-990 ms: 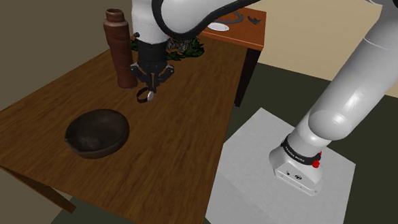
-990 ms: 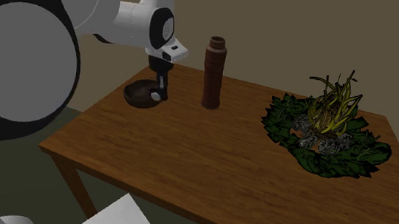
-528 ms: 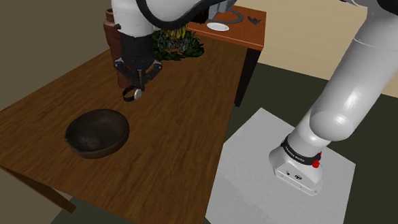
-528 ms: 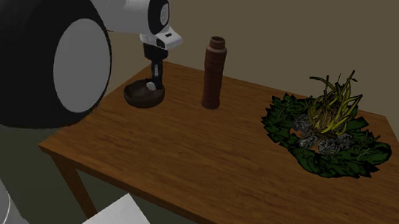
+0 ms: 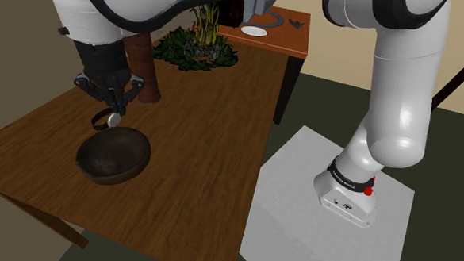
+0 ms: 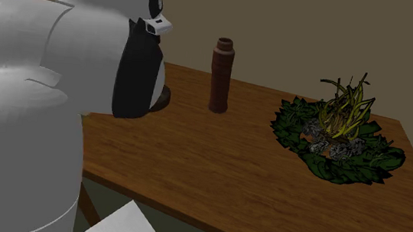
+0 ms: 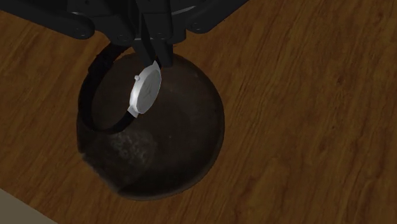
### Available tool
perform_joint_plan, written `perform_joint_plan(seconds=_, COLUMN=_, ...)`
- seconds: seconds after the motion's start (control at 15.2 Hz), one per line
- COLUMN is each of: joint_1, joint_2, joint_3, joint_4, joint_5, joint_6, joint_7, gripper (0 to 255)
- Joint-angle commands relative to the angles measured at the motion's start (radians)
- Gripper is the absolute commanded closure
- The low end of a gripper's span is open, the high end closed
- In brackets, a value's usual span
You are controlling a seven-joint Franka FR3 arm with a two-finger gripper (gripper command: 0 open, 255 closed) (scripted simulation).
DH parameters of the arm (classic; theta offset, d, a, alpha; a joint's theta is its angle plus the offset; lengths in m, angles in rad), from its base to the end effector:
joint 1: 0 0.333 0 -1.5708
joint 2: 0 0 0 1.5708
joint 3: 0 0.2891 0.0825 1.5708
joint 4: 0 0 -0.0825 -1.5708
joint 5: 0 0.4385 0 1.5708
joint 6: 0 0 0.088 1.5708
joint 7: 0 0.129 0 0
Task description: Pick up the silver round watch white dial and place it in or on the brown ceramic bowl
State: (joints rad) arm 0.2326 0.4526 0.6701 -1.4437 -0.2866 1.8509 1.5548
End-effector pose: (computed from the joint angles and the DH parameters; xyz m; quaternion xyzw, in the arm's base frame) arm 0.5145 0.5066 0.4186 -0.9495 0.3128 -0.0104 0.0240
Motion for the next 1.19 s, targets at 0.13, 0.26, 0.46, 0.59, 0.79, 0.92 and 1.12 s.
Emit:
perform_joint_plan(seconds=0.13, joint_1=0.042, joint_2=0.057, joint_3=-0.012, joint_4=0.045, joint_5=-0.032, joint_6=0.002, joint_7=0.029, gripper=255)
perform_joint_plan(seconds=0.26, joint_1=0.039, joint_2=0.06, joint_3=-0.014, joint_4=0.023, joint_5=-0.035, joint_6=0.027, joint_7=0.032, gripper=255)
perform_joint_plan(seconds=0.46, joint_1=0.036, joint_2=0.067, joint_3=-0.017, joint_4=-0.009, joint_5=-0.042, joint_6=0.064, joint_7=0.037, gripper=255)
perform_joint_plan(seconds=0.59, joint_1=0.035, joint_2=0.073, joint_3=-0.02, joint_4=-0.028, joint_5=-0.046, joint_6=0.087, joint_7=0.041, gripper=255)
perform_joint_plan(seconds=0.79, joint_1=0.034, joint_2=0.083, joint_3=-0.025, joint_4=-0.055, joint_5=-0.054, joint_6=0.121, joint_7=0.047, gripper=255)
perform_joint_plan(seconds=0.92, joint_1=0.034, joint_2=0.09, joint_3=-0.029, joint_4=-0.071, joint_5=-0.06, joint_6=0.144, joint_7=0.051, gripper=255)
perform_joint_plan(seconds=1.12, joint_1=0.034, joint_2=0.095, joint_3=-0.031, joint_4=-0.08, joint_5=-0.064, joint_6=0.156, joint_7=0.054, gripper=255)
